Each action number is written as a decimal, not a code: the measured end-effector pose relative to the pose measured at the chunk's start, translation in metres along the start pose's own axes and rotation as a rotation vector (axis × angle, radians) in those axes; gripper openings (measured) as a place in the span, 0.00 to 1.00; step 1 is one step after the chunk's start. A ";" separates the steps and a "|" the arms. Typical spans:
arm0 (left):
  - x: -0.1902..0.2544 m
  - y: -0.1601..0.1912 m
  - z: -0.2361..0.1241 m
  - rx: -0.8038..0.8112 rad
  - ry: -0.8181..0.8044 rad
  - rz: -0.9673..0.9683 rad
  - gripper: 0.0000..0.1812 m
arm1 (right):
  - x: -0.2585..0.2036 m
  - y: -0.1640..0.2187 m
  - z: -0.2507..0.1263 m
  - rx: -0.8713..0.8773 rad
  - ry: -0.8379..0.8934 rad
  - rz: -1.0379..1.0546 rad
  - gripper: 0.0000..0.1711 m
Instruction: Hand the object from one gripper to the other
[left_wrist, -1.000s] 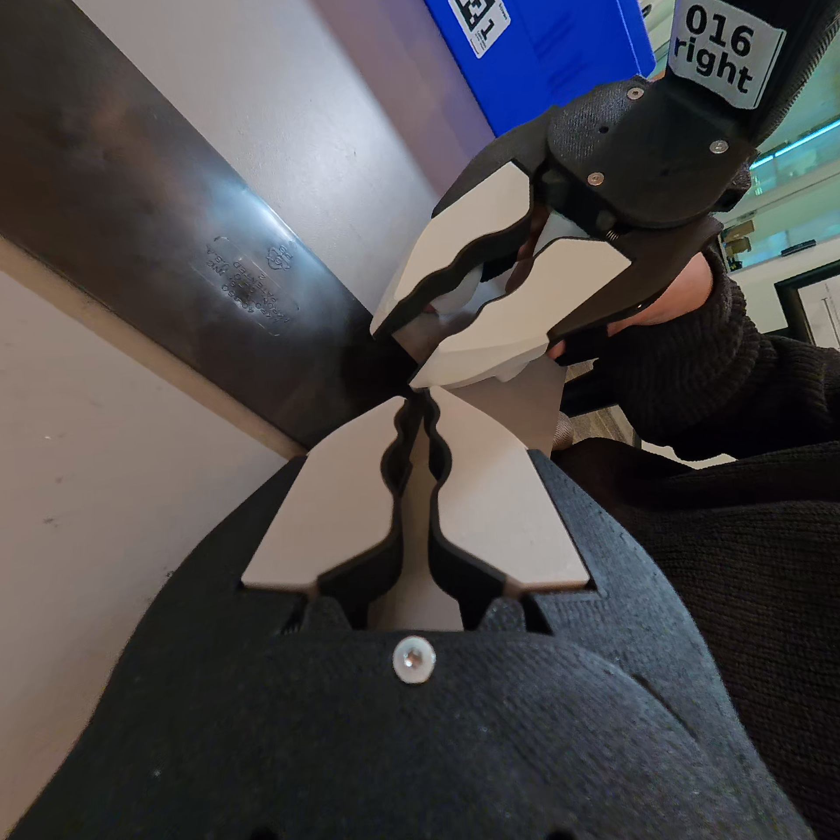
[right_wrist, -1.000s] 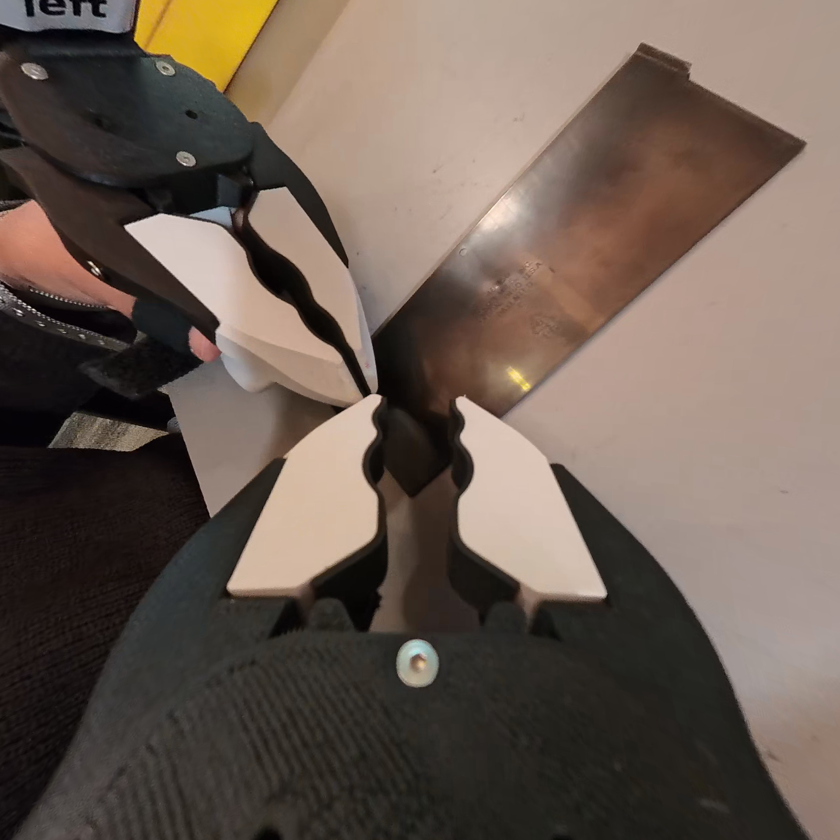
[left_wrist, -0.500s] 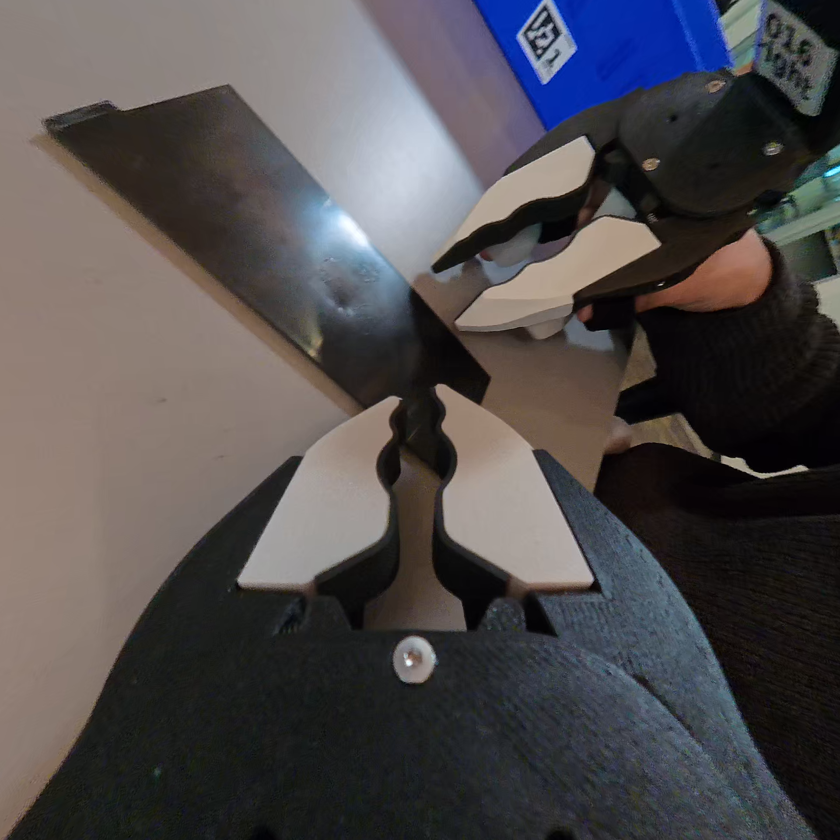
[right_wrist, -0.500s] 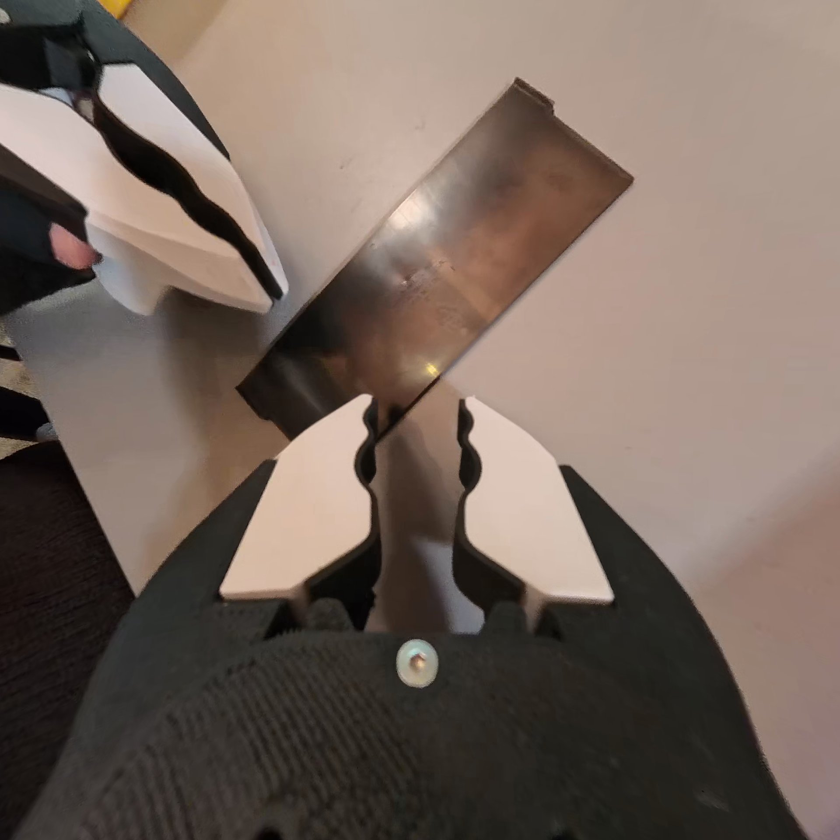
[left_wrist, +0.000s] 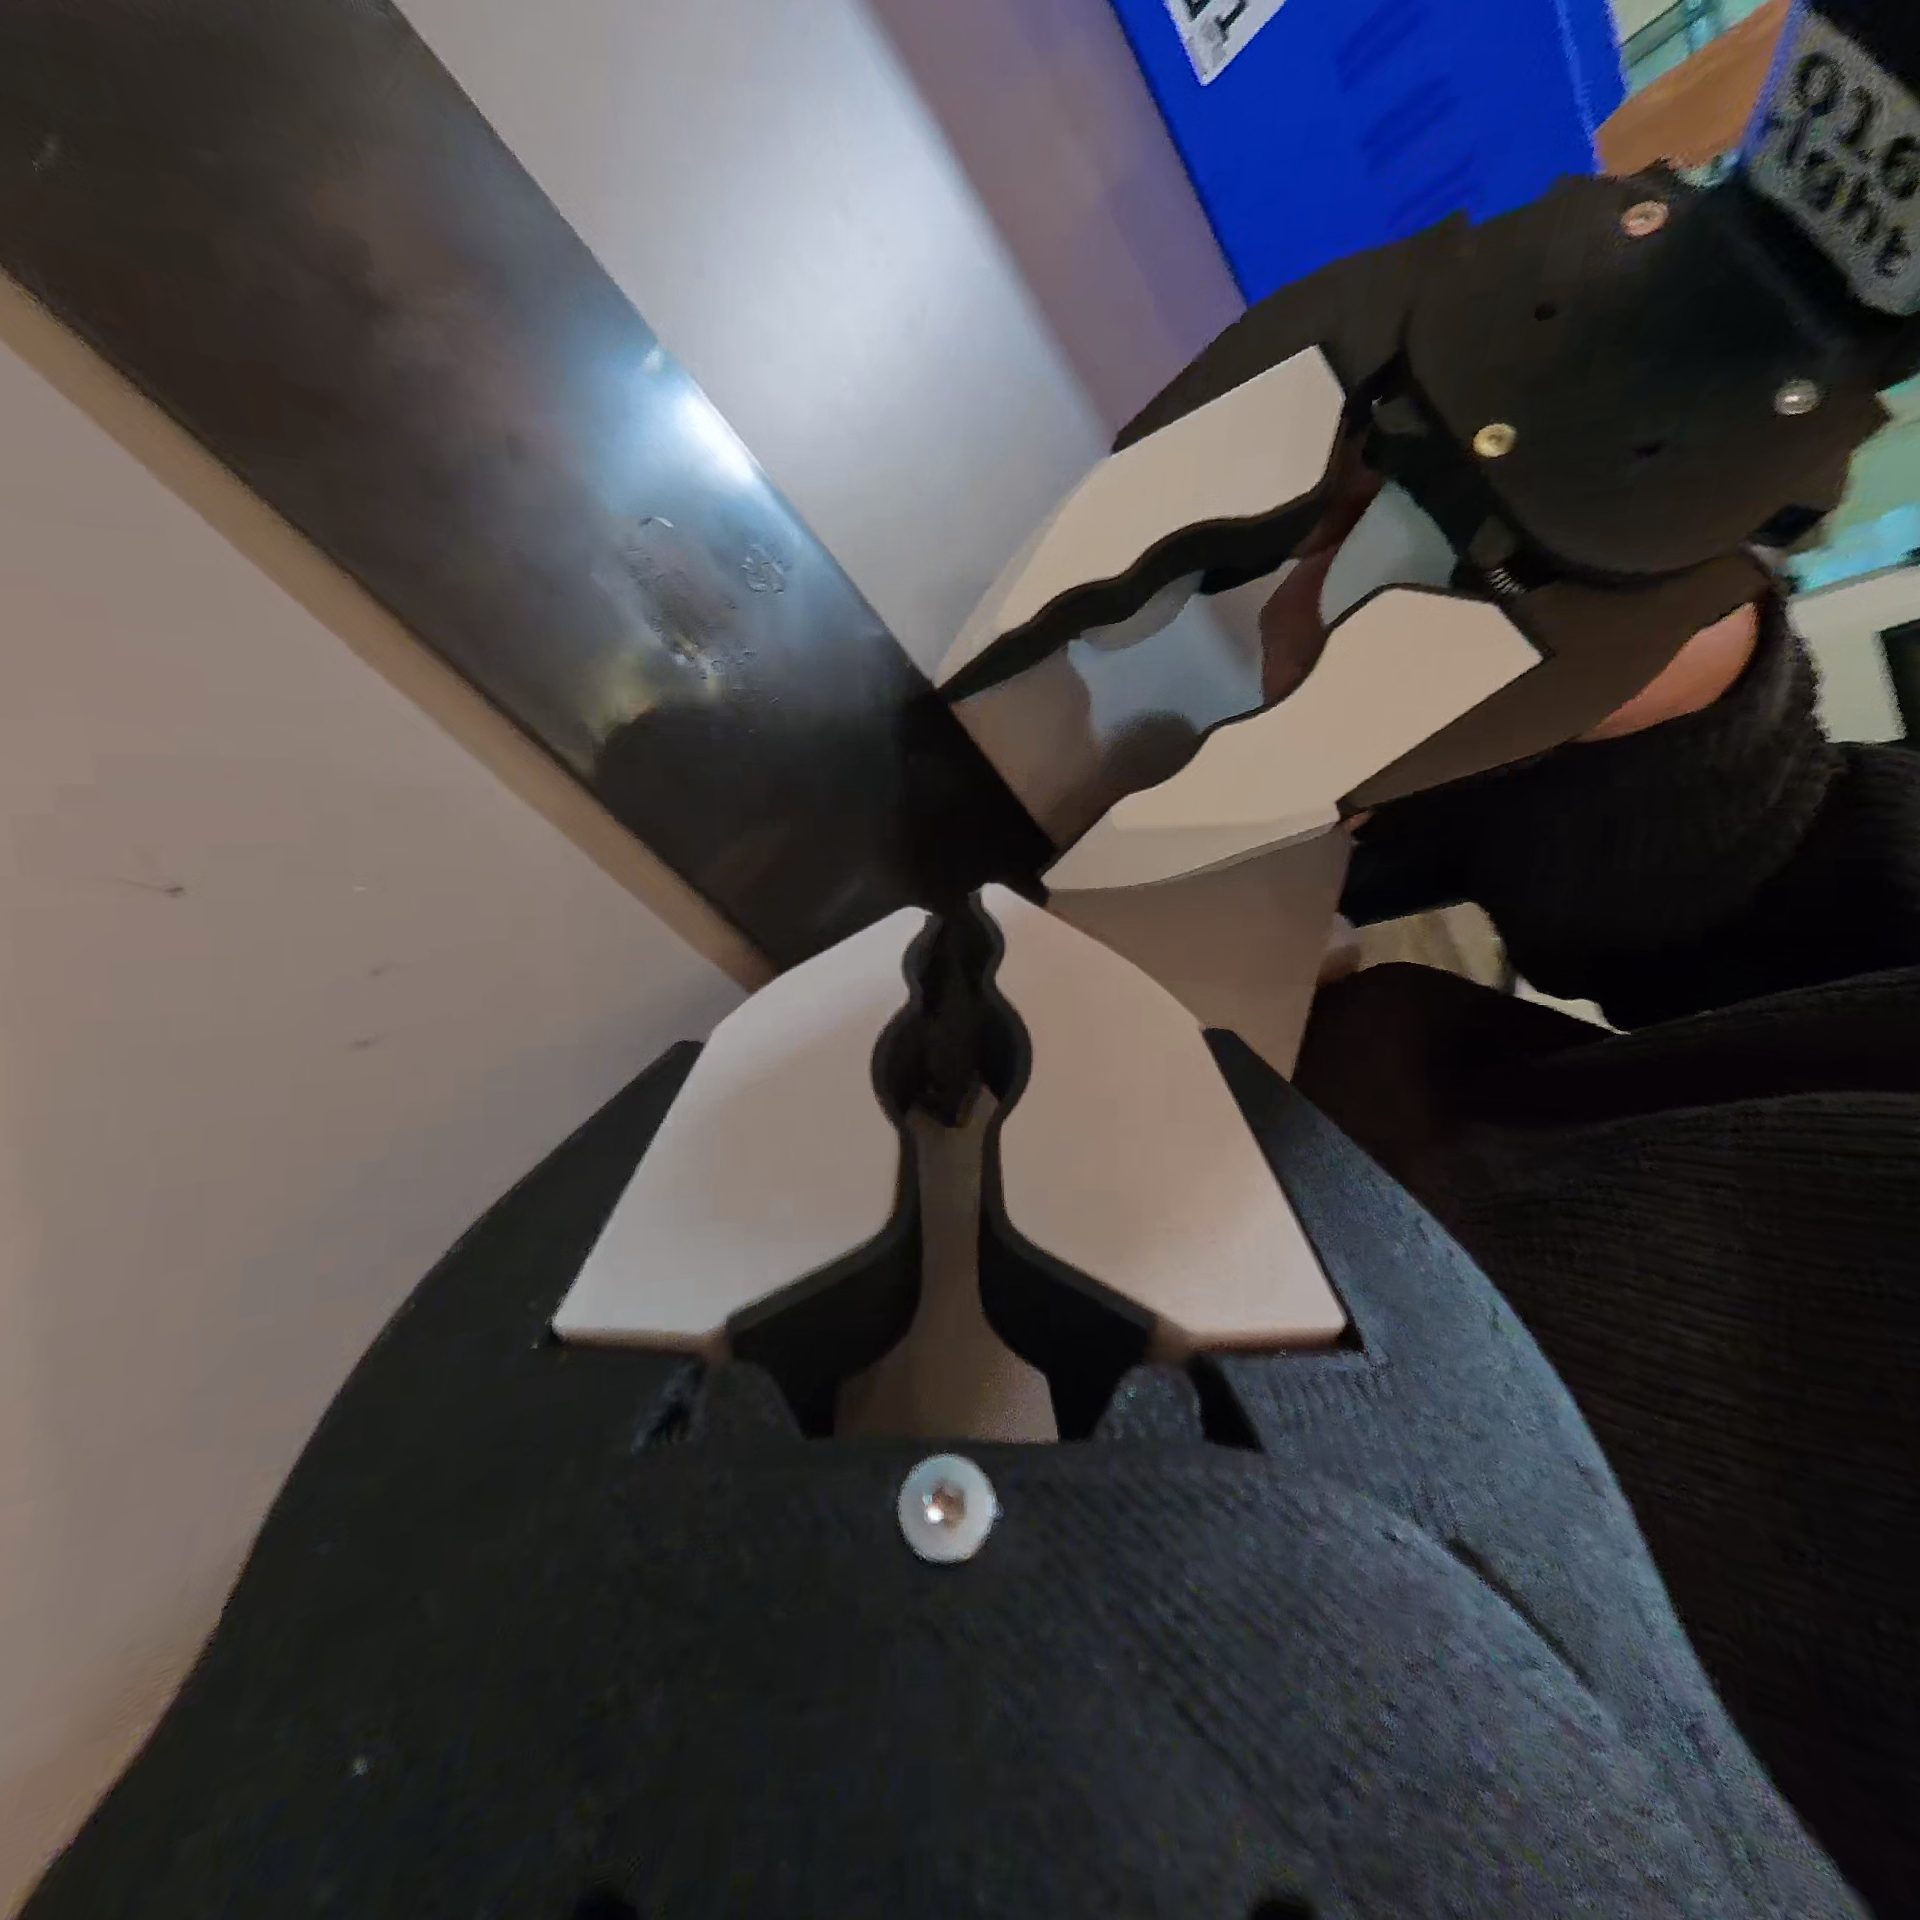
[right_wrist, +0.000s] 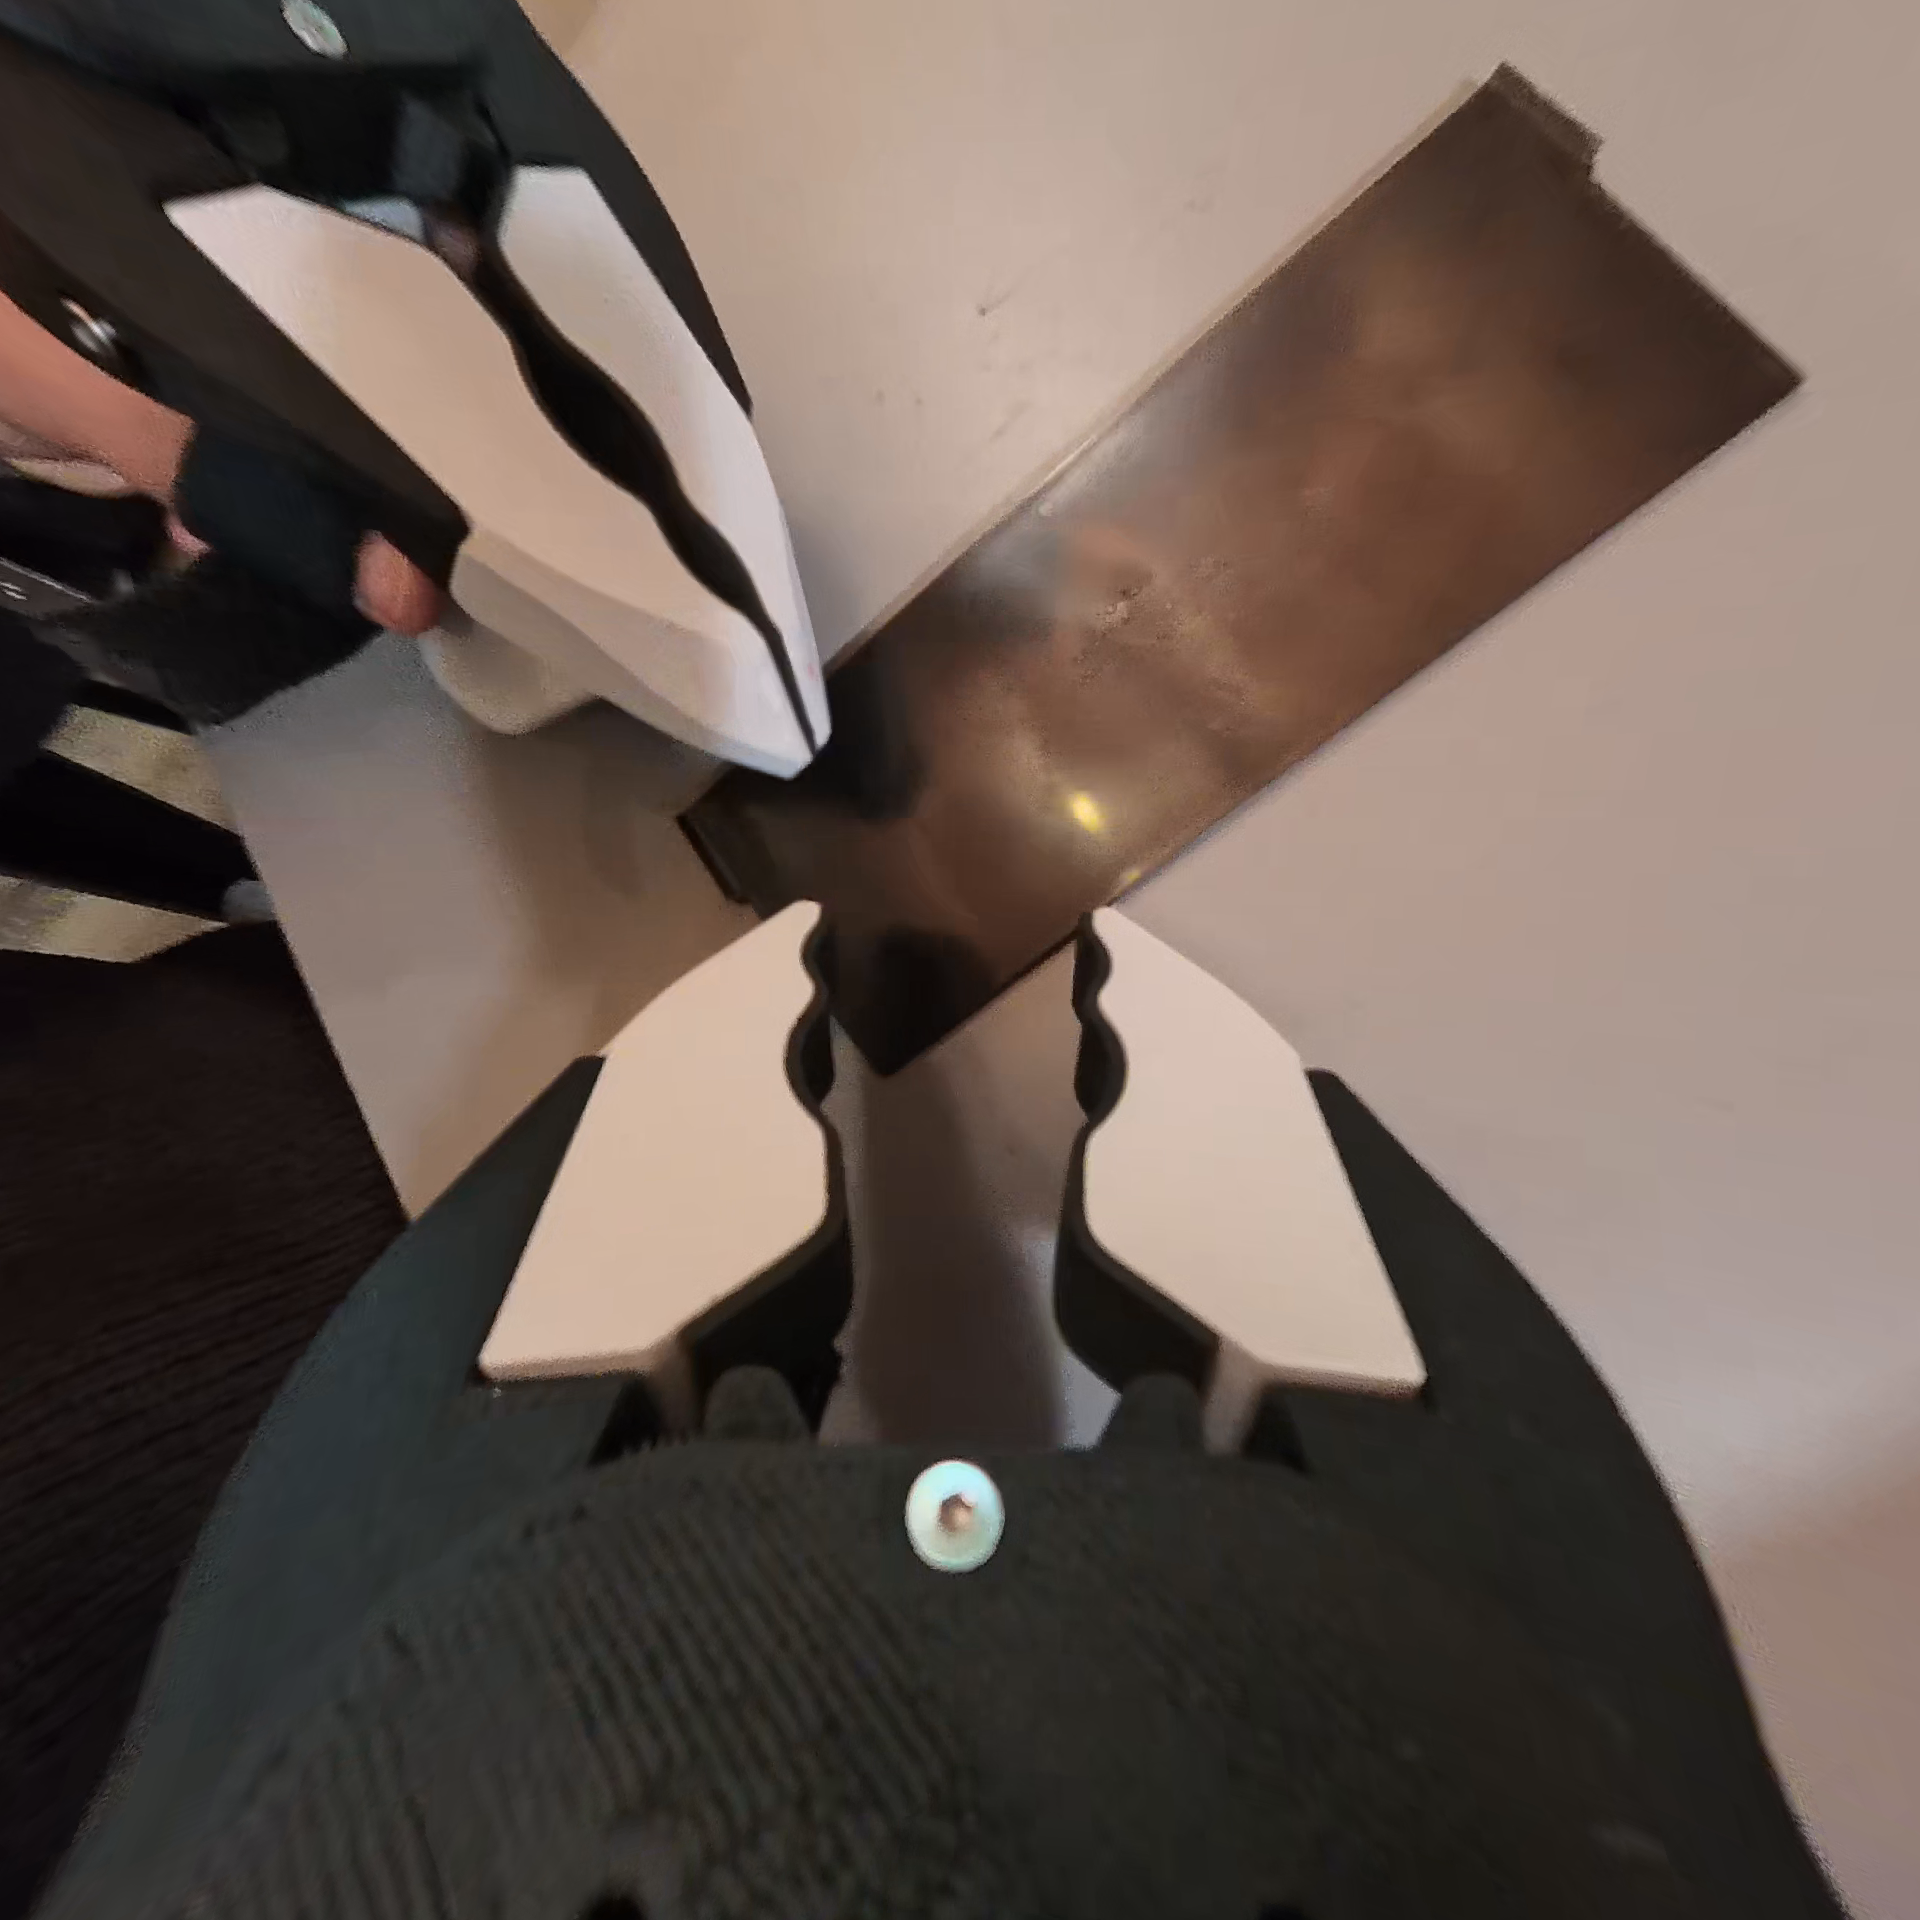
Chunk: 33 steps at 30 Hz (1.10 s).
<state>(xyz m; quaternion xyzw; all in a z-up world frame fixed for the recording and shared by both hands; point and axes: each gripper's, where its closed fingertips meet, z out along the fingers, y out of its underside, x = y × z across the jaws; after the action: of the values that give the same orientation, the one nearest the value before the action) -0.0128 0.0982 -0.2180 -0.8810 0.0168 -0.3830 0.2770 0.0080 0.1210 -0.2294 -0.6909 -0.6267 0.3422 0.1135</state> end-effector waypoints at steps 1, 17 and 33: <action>0.002 0.000 0.001 0.004 0.025 -0.015 0.04 | -0.001 -0.001 0.000 0.007 -0.021 0.016 0.26; -0.026 0.010 -0.011 -0.168 -0.389 0.313 0.19 | 0.001 -0.001 0.002 0.006 0.006 -0.025 0.24; -0.001 0.002 -0.001 -0.064 -0.122 0.097 0.18 | 0.004 -0.001 0.003 0.014 0.017 -0.038 0.21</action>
<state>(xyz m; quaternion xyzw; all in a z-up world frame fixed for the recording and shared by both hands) -0.0136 0.0964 -0.2191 -0.9092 0.0547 -0.3142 0.2677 0.0051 0.1242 -0.2318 -0.6809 -0.6362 0.3385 0.1304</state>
